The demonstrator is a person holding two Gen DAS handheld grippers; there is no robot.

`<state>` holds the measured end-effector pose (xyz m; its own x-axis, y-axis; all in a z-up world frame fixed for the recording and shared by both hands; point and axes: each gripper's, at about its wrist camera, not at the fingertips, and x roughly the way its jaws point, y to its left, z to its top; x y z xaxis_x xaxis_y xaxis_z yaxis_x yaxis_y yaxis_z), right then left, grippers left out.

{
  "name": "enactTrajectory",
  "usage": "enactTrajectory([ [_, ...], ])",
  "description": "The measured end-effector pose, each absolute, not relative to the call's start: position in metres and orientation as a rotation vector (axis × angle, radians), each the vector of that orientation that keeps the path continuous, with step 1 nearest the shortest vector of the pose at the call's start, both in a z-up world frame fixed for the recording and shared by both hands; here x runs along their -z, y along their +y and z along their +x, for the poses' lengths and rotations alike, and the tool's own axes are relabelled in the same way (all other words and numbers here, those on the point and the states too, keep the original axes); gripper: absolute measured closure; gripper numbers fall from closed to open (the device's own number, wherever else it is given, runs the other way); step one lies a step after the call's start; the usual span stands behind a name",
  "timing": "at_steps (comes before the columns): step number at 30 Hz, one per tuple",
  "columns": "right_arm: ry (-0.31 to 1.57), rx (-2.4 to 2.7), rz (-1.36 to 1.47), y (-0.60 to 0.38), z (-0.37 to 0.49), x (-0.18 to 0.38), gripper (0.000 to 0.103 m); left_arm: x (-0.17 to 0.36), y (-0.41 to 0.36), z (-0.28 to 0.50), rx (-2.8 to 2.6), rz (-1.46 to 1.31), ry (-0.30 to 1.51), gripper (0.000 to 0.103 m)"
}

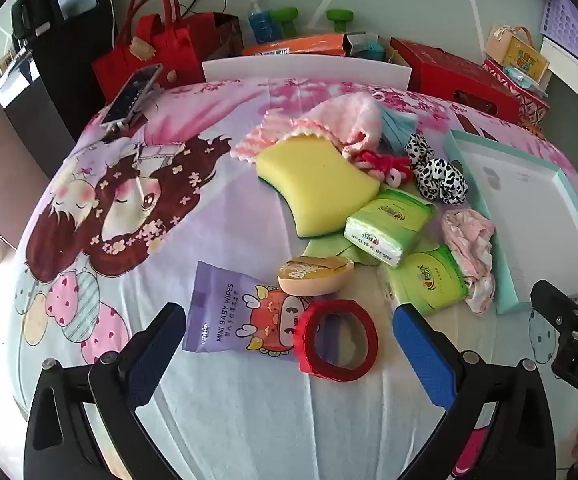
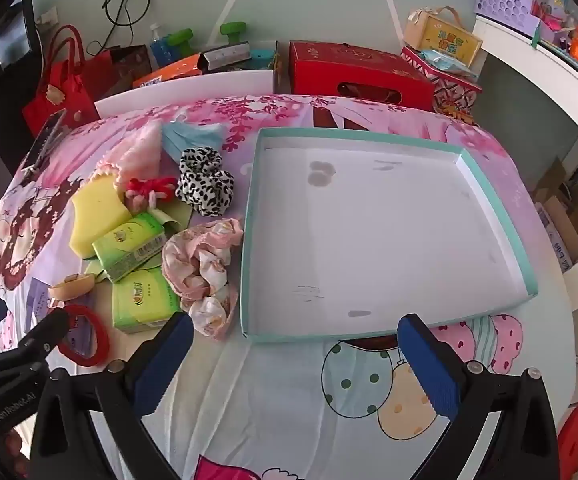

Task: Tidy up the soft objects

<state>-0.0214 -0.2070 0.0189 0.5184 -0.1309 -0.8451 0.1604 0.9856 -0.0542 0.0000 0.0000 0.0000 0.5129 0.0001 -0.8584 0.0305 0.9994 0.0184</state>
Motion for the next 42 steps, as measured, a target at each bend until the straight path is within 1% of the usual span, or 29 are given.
enactTrajectory([
  [5,1.013,0.173,0.028,-0.204,-0.021,-0.018,0.0,-0.003,-0.004,-0.006,0.004,0.025,0.998,0.0],
  [11,1.006,0.176,0.027,-0.207,-0.022,-0.019,0.0,0.001,0.001,0.0,0.021,-0.037,1.025,0.0],
  [18,1.003,0.183,0.02,-0.207,-0.022,-0.019,0.0,-0.005,0.005,0.003,0.041,-0.056,1.001,0.0],
  [21,1.003,0.186,0.024,-0.208,-0.022,-0.019,0.0,-0.003,0.006,0.003,0.033,-0.05,1.013,0.0],
  [27,1.001,0.184,0.023,-0.207,-0.022,-0.019,0.0,-0.005,0.005,0.001,0.02,-0.027,0.972,0.0],
  [42,1.0,0.183,0.021,-0.207,-0.023,-0.02,0.0,-0.004,0.008,0.002,0.017,-0.045,0.994,0.0],
])
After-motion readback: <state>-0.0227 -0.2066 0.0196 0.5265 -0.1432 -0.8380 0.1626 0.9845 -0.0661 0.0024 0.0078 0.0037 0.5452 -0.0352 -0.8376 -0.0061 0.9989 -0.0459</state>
